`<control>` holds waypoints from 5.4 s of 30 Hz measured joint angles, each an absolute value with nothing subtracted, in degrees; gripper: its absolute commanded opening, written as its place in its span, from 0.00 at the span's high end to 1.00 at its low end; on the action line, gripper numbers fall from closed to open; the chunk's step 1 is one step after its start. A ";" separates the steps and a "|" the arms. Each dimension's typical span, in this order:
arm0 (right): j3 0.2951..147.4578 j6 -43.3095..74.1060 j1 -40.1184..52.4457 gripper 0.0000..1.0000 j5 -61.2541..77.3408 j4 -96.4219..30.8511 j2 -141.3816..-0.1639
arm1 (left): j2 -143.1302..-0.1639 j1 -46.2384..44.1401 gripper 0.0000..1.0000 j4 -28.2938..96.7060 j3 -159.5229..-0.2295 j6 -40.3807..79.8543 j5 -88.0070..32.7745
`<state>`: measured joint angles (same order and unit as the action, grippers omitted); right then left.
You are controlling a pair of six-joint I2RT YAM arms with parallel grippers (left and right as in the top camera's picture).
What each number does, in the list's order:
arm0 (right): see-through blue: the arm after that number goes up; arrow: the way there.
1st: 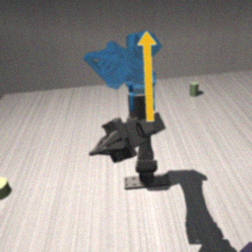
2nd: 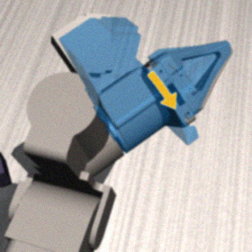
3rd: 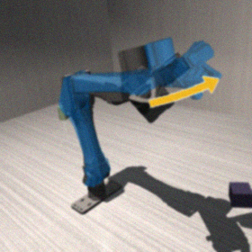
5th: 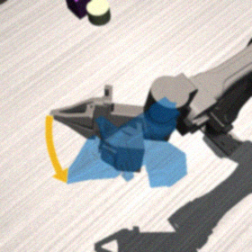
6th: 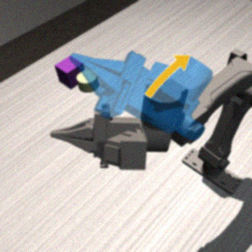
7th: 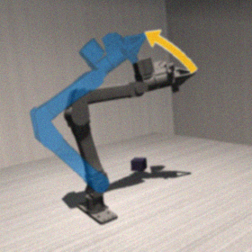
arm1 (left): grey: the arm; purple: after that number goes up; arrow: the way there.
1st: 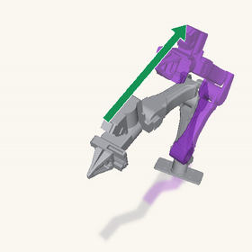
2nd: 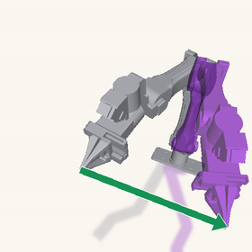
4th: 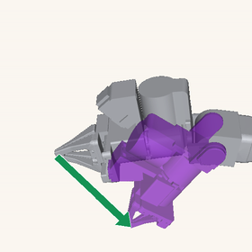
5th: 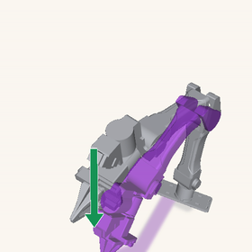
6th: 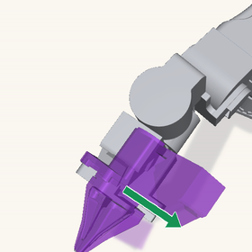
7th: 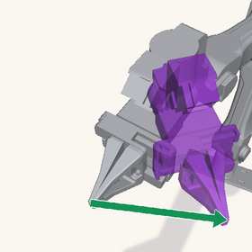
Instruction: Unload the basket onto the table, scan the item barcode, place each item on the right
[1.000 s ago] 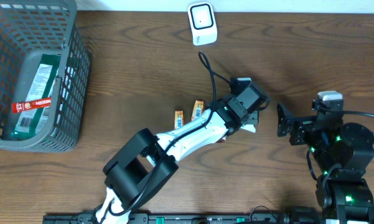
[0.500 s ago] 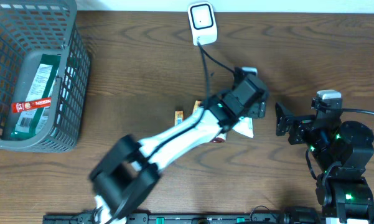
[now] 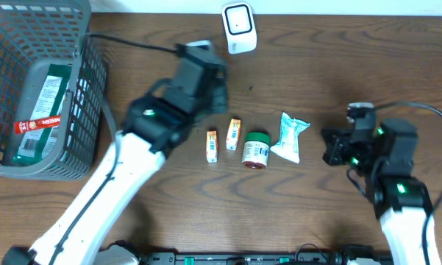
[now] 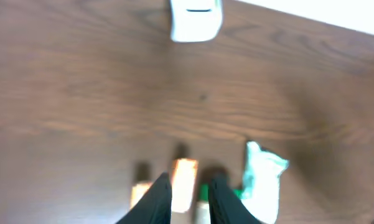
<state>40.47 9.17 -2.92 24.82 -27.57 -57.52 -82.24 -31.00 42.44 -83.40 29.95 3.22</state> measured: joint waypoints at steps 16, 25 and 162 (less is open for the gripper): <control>40.53 10.31 -2.92 0.99 39.00 -8.80 -94.74 | -81.87 -24.62 0.92 50.59 -83.37 22.15 3.38; 41.50 15.29 -3.92 0.99 38.57 -10.22 -98.50 | -81.97 -24.62 0.92 51.79 -83.37 21.56 3.38; 43.68 6.92 1.96 0.90 42.87 -19.64 -101.34 | -82.00 -24.62 0.90 54.87 -83.37 20.93 4.71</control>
